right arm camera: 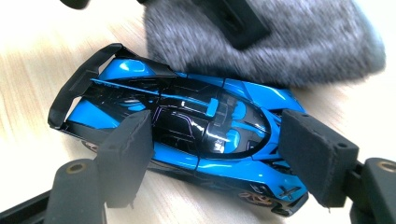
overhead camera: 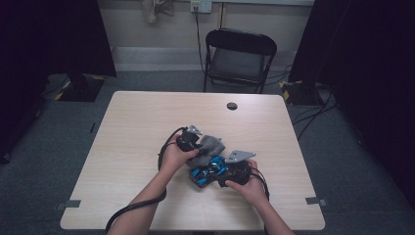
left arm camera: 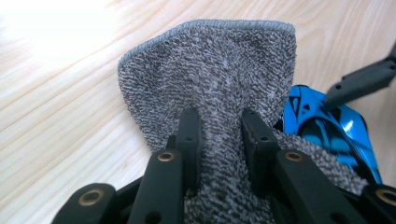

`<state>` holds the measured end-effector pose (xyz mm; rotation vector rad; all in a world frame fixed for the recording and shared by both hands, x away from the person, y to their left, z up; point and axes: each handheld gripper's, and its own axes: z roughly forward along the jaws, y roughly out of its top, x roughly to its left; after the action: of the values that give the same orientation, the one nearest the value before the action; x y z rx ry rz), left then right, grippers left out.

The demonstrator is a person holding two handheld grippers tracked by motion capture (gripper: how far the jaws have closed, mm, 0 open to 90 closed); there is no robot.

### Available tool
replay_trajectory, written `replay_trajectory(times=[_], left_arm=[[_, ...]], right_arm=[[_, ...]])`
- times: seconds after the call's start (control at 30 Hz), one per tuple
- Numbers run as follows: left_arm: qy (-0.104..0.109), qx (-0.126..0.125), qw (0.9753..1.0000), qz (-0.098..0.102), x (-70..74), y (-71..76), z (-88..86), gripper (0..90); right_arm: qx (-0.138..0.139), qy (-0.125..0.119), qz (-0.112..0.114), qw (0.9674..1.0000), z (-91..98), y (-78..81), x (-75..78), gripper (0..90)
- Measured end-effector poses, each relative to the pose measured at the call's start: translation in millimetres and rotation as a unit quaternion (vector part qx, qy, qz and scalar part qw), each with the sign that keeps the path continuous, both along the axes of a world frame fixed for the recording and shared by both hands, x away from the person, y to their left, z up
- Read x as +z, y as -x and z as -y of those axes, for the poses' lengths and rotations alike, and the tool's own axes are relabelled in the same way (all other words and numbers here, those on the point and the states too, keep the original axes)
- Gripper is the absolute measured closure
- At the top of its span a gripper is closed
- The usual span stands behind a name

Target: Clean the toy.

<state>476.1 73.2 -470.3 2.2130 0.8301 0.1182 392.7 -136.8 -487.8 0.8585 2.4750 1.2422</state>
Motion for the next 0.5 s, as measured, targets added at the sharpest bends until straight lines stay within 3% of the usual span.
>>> replay_trajectory(times=[0.2, 0.5], left_arm=[[-0.002, -0.005, 1.0000, 0.002, -4.4, 2.3, 1.6, 72.3], [-0.010, -0.020, 0.9997, -0.002, -0.7, 19.2, -22.6, 72.5]], right_arm=[[-0.001, -0.001, 0.000, 1.0000, 0.1, -0.1, 0.0, 26.0], [0.000, -0.001, 0.000, 1.0000, 0.2, 0.2, -0.2, 26.1]])
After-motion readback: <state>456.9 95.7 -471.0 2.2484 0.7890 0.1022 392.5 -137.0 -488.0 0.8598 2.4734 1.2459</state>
